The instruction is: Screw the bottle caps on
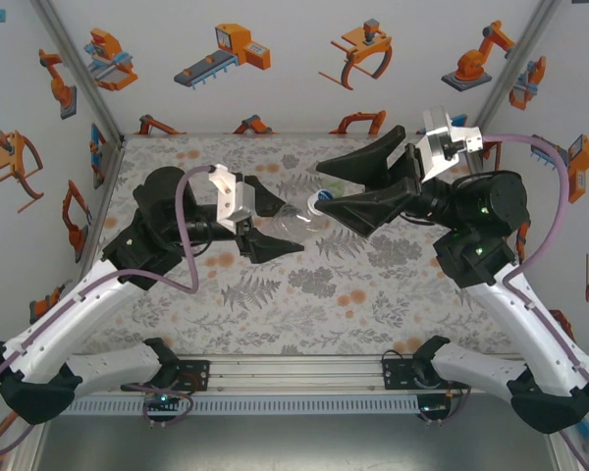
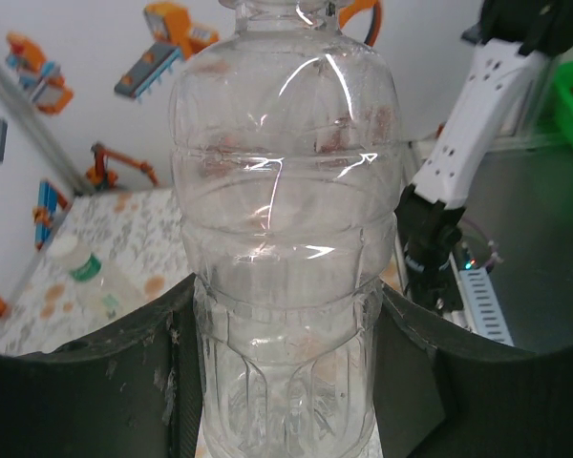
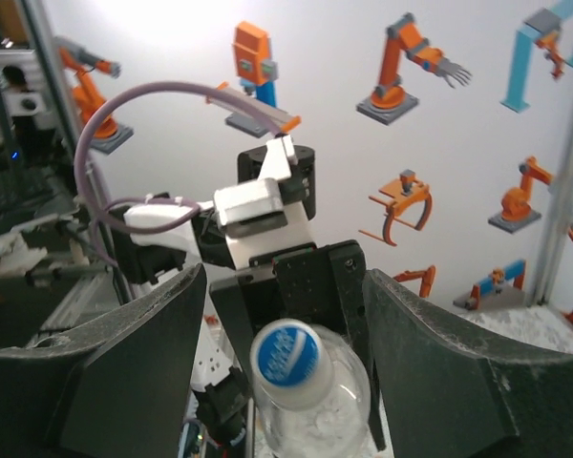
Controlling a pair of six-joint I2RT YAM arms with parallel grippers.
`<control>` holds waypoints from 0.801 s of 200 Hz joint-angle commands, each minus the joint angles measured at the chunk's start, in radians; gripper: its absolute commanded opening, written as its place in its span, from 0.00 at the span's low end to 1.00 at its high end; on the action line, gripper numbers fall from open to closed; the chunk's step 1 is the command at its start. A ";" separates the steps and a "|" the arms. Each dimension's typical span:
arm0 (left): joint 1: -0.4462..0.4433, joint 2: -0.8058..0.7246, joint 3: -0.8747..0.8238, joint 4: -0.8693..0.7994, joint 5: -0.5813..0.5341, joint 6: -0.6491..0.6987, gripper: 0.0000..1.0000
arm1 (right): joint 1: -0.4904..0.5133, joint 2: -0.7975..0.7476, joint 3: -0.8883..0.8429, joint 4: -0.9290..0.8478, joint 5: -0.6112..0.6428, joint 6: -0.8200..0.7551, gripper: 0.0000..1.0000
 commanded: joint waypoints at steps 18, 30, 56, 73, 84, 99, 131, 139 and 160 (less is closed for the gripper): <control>-0.003 -0.008 0.024 0.158 0.160 -0.096 0.00 | 0.003 0.017 0.028 0.182 -0.123 -0.005 0.60; -0.003 -0.005 0.031 0.159 0.160 -0.098 0.01 | 0.003 0.030 0.030 0.242 -0.152 0.030 0.58; -0.002 0.000 0.041 0.159 0.157 -0.096 0.01 | 0.006 0.053 0.046 0.298 -0.192 0.065 0.53; -0.002 0.005 0.047 0.161 0.156 -0.100 0.01 | 0.006 0.059 0.048 0.296 -0.203 0.065 0.51; -0.003 0.010 0.052 0.161 0.155 -0.102 0.02 | 0.008 0.063 0.050 0.296 -0.208 0.066 0.50; -0.003 0.015 0.054 0.160 0.154 -0.105 0.02 | 0.010 0.070 0.051 0.298 -0.213 0.066 0.48; -0.003 0.022 0.061 0.166 0.143 -0.114 0.02 | 0.027 0.083 0.064 0.303 -0.232 0.067 0.46; -0.002 0.023 0.062 0.164 0.142 -0.114 0.02 | 0.028 0.085 0.065 0.305 -0.231 0.066 0.44; -0.002 0.028 0.063 0.164 0.139 -0.112 0.02 | 0.032 0.087 0.068 0.307 -0.225 0.065 0.38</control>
